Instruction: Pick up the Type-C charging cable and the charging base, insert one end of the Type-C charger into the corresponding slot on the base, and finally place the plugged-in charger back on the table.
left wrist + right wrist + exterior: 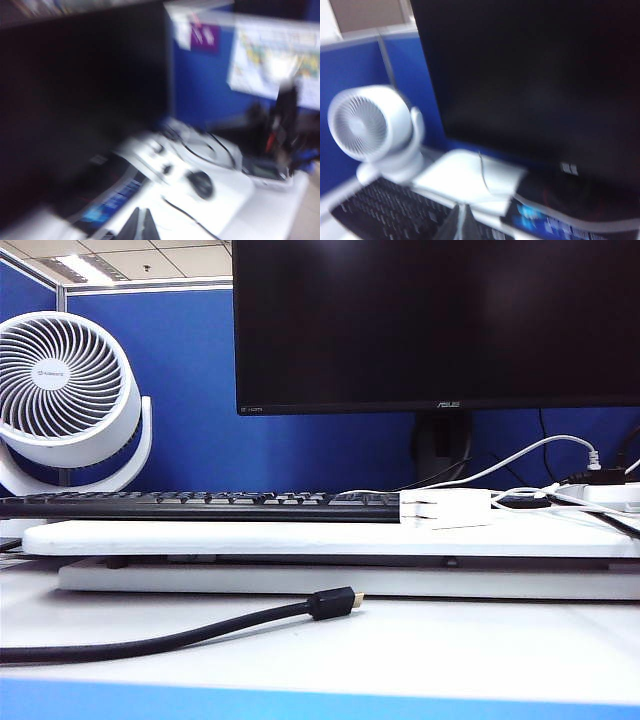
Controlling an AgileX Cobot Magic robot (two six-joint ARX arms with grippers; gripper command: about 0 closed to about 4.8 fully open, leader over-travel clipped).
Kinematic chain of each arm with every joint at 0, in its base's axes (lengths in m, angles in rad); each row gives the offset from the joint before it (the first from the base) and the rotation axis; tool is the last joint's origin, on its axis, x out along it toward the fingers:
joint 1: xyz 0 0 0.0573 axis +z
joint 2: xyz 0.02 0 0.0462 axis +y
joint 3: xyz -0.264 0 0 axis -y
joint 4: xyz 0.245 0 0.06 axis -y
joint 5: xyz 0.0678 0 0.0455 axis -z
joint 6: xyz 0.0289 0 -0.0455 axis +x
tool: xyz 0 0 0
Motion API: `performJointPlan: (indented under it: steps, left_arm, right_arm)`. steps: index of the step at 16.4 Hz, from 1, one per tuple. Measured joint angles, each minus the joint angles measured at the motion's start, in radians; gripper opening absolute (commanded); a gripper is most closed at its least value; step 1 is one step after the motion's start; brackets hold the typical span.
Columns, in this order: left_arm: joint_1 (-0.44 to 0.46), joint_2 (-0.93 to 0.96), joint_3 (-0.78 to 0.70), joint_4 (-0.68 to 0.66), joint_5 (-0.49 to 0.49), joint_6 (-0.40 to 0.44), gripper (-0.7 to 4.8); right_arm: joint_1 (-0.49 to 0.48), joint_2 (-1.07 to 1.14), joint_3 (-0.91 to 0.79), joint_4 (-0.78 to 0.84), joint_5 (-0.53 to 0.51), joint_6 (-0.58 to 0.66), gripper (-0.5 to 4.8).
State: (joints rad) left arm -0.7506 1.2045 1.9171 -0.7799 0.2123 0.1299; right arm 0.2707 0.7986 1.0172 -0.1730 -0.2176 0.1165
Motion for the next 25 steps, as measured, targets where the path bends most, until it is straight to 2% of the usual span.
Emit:
performJointPlan:
  steps: [2, 4, 6, 10, 12, 14, 15, 16, 17, 18, 19, 21, 22, 23, 25]
  left_arm:
    - [0.0, -0.145, 0.0, -0.096, -0.033, 0.014, -0.06]
    - [0.0, -0.35, 0.001, -0.343, -0.121, 0.044, -0.06]
    - [0.0, -0.45, 0.0, -0.479, -0.134, 0.051, -0.06]
    - [0.0, -0.625, -0.126, -0.629, -0.143, -0.002, -0.06]
    - [0.0, -0.718, -0.323, -0.618, -0.144, -0.015, -0.06]
    - [0.0, -0.807, -0.59, -0.511, -0.109, -0.029, -0.06]
    - [0.0, -0.832, -0.67, -0.447, -0.08, -0.035, -0.06]
    - [0.0, -0.875, -0.827, -0.313, -0.021, -0.049, -0.06]
    - [0.0, -0.89, -0.913, -0.233, 0.012, -0.061, -0.06]
    - [0.0, -0.902, -1.11, -0.017, 0.088, -0.102, -0.06]
    - [0.0, -0.903, -1.17, 0.063, 0.1, -0.117, -0.06]
    - [0.0, -0.906, -1.391, 0.347, 0.1, -0.159, -0.06]
    - [0.0, -0.904, -1.567, 0.579, 0.055, -0.17, -0.06]
    - [0.0, -0.905, -1.66, 0.693, 0.024, -0.172, -0.06]
    - [0.0, -0.904, -1.716, 0.702, -0.012, -0.173, -0.06]
  right_arm:
    - [0.021, -0.068, -0.139, 0.049, 0.029, -0.011, -0.04]
    - [0.021, -0.178, -0.373, 0.139, 0.058, -0.013, -0.04]
    - [0.022, -0.238, -0.538, 0.138, 0.137, -0.013, -0.04]
    - [0.021, -0.323, -0.821, 0.172, 0.192, -0.012, -0.04]
    - [0.02, -0.344, -0.946, 0.152, 0.222, -0.012, -0.04]
    - [0.019, -0.36, -0.998, 0.169, 0.223, -0.012, -0.04]
    - [0.019, -0.358, -1.001, 0.168, 0.223, -0.012, -0.03]
    - [0.019, -0.358, -1.002, 0.168, 0.224, -0.012, -0.03]
    - [0.019, -0.358, -1.002, 0.168, 0.229, -0.012, -0.03]
    - [0.018, -0.358, -1.003, 0.168, 0.233, -0.012, -0.03]
    - [0.018, -0.358, -1.003, 0.168, 0.233, -0.012, -0.03]
    - [0.018, -0.358, -1.003, 0.168, 0.233, -0.012, -0.03]
    - [0.017, -0.358, -1.003, 0.168, 0.233, -0.012, -0.03]
    - [0.017, -0.358, -1.002, 0.168, 0.233, -0.012, -0.04]
    - [0.017, -0.358, -1.002, 0.168, 0.233, -0.012, -0.03]
